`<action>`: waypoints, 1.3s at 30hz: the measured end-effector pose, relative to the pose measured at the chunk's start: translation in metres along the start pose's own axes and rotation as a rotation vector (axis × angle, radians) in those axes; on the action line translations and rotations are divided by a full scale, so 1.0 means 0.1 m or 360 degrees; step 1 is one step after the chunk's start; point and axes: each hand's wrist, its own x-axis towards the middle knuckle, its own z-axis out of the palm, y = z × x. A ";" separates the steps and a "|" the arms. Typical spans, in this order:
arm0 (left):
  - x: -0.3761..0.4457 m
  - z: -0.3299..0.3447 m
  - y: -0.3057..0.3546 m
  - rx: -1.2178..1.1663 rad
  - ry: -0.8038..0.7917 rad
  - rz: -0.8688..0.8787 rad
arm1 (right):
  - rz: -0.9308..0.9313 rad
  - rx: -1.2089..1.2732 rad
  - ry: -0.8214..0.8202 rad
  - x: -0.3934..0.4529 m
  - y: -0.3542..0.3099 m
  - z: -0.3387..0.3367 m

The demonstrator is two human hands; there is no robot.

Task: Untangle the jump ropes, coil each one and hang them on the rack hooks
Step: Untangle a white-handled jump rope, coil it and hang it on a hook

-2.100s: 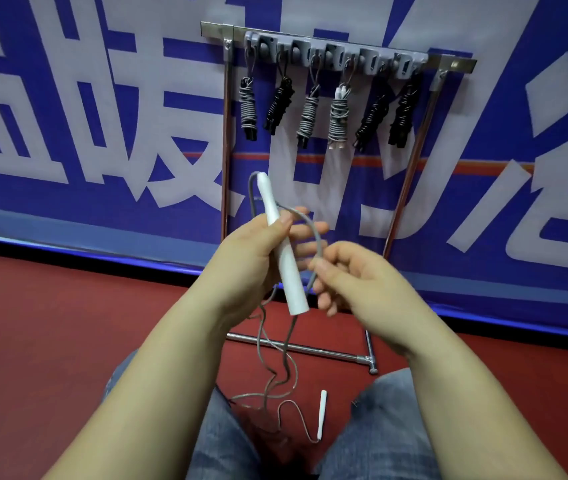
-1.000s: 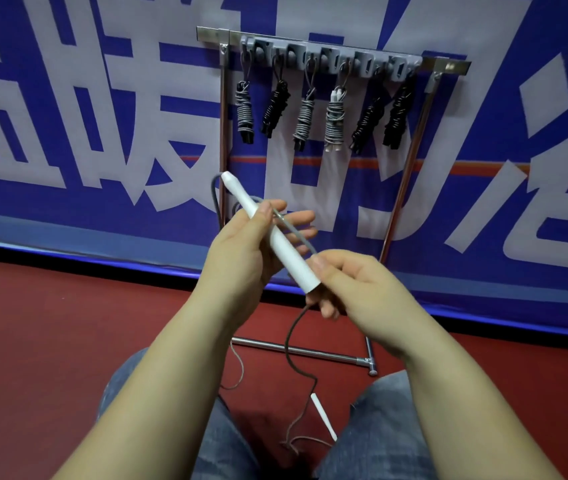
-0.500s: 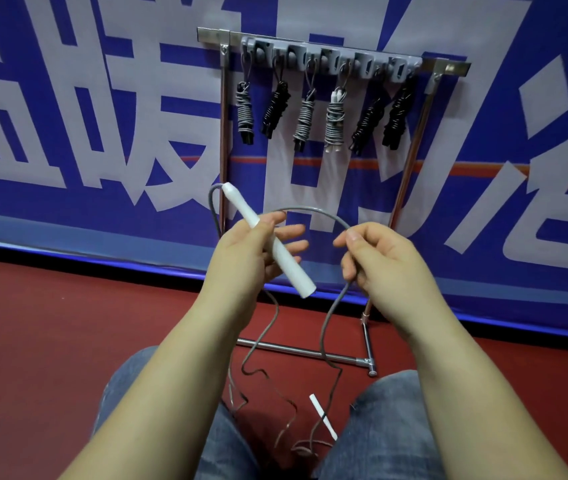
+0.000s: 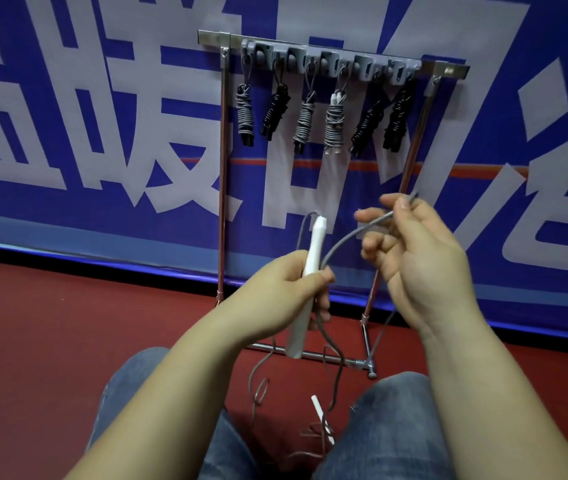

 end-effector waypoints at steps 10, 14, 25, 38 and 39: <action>0.05 -0.15 0.07 -0.0943 0.0518 0.0173 | 0.0312 -0.1306 -0.0844 -0.12 0.18 -0.01; 0.05 -0.21 0.03 -0.0894 0.0493 0.0183 | 0.0152 -0.1364 -0.0816 -0.13 0.19 0.00; 0.01 -0.03 -0.15 0.0015 -0.0183 -0.0017 | 0.0081 -0.0165 -0.0311 -0.04 0.03 -0.02; 0.13 -0.06 -0.08 -0.0846 0.0284 -0.0048 | 0.0492 -0.1338 -0.0880 -0.16 0.23 -0.09; 0.13 -0.08 -0.07 -0.0898 0.0319 -0.0044 | 0.0516 -0.1463 -0.0974 -0.17 0.23 -0.09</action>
